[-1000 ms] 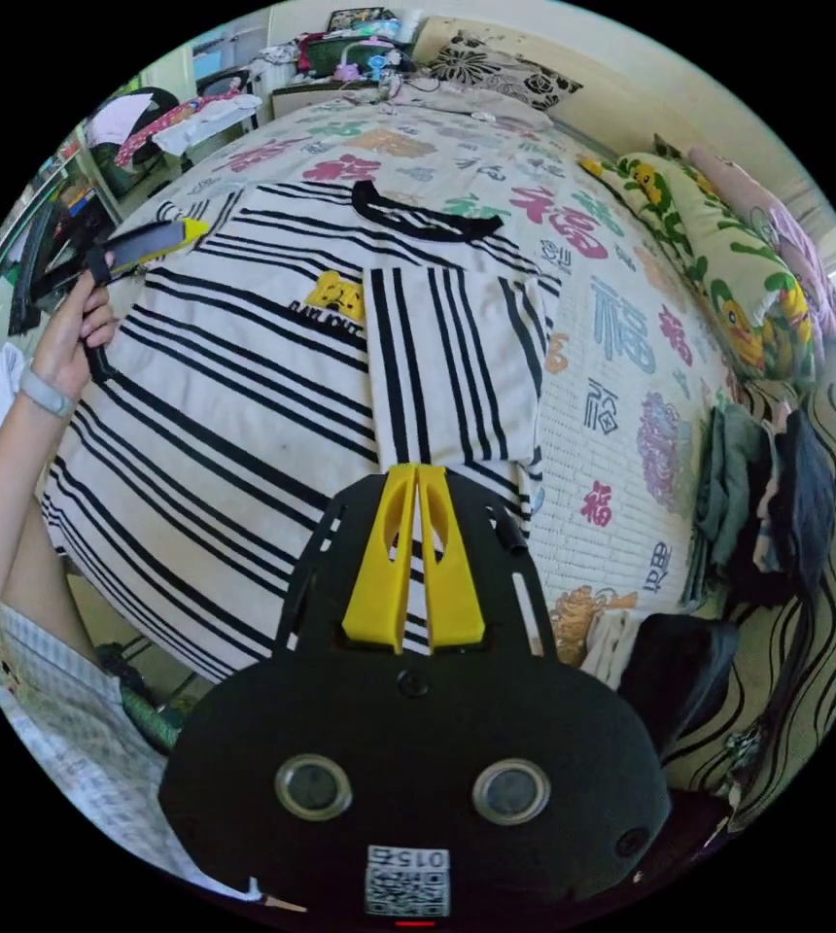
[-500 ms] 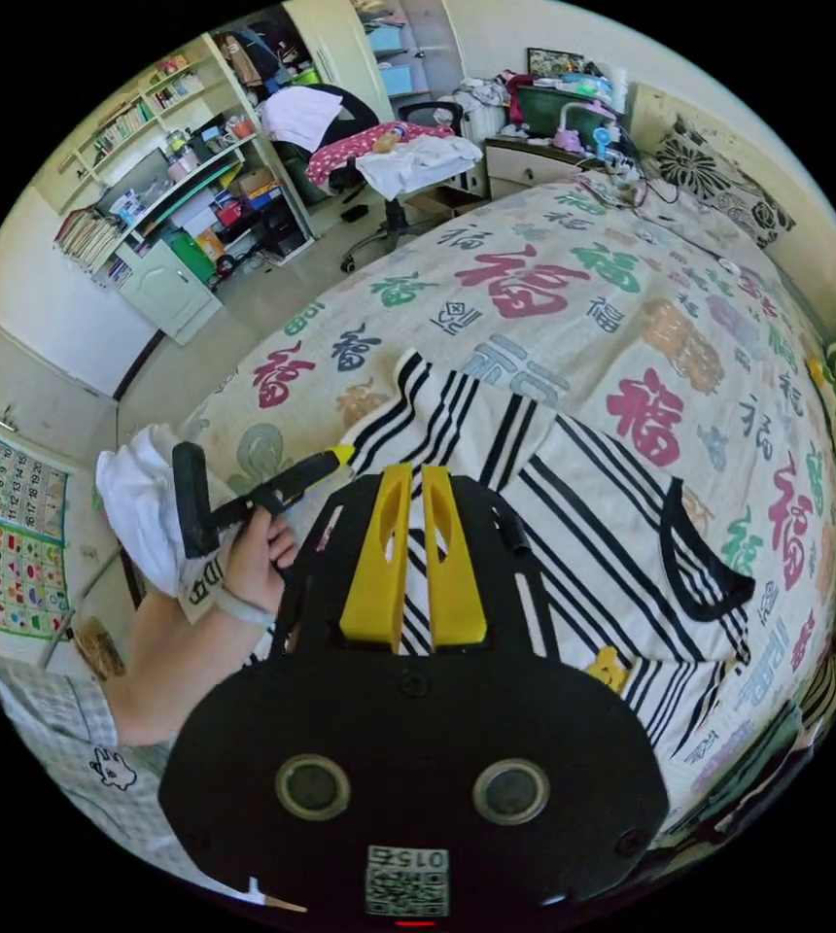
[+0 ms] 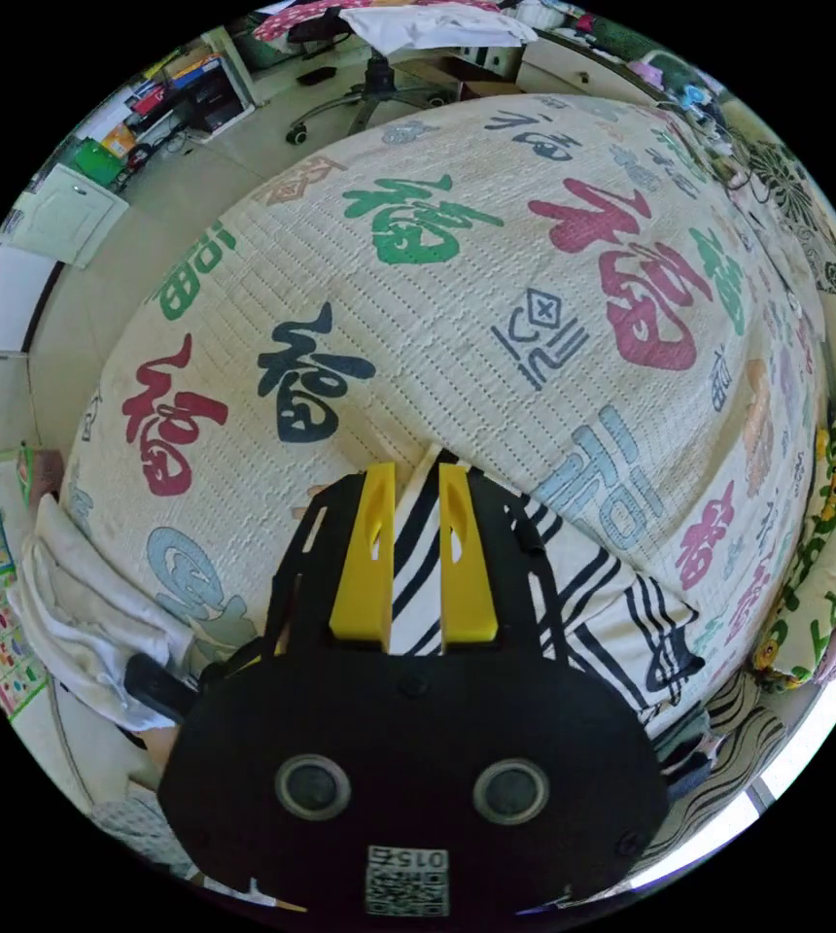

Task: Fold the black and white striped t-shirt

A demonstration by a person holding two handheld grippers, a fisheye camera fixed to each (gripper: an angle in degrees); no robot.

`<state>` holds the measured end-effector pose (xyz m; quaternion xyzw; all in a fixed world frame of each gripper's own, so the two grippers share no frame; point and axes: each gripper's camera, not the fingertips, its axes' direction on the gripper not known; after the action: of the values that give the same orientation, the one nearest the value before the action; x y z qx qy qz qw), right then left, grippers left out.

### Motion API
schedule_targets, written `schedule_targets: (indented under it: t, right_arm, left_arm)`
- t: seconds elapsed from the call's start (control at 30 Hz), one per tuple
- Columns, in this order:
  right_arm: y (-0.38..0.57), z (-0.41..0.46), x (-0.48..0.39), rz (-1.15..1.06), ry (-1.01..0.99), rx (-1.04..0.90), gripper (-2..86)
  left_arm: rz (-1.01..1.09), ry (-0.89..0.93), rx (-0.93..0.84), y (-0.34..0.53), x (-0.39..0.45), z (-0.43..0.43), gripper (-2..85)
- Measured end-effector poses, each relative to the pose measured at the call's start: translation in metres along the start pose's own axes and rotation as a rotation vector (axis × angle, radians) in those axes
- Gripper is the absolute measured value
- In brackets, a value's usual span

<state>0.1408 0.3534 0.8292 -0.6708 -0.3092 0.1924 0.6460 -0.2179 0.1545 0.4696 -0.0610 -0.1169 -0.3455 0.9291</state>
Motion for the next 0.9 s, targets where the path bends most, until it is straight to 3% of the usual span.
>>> schedule_targets:
  t: [0.17,0.3,0.47,0.63,0.9]
  right_arm:
    - [0.010,-0.019,0.014,-0.011,0.029,0.060,-0.4]
    - [0.042,-0.058,0.052,0.017,-0.087,0.174,-0.9]
    - [0.114,-0.109,0.126,0.091,-0.246,0.336,-1.0]
    - [0.215,-0.114,0.219,0.277,-0.546,0.510,-0.9]
    - [0.357,-0.040,0.307,0.555,-0.680,0.488,-0.1]
  left_arm:
    - [-0.003,-0.002,-0.003,0.001,-0.007,-0.002,-0.6]
    - [0.023,-0.024,-0.028,-0.007,0.000,-0.001,-0.5]
    - [0.287,0.027,-0.045,-0.023,0.073,-0.014,-0.3]
    - [0.622,-0.018,-0.175,0.000,0.166,0.001,-0.3]
    - [0.763,-0.117,-0.441,0.062,0.199,0.051,0.7]
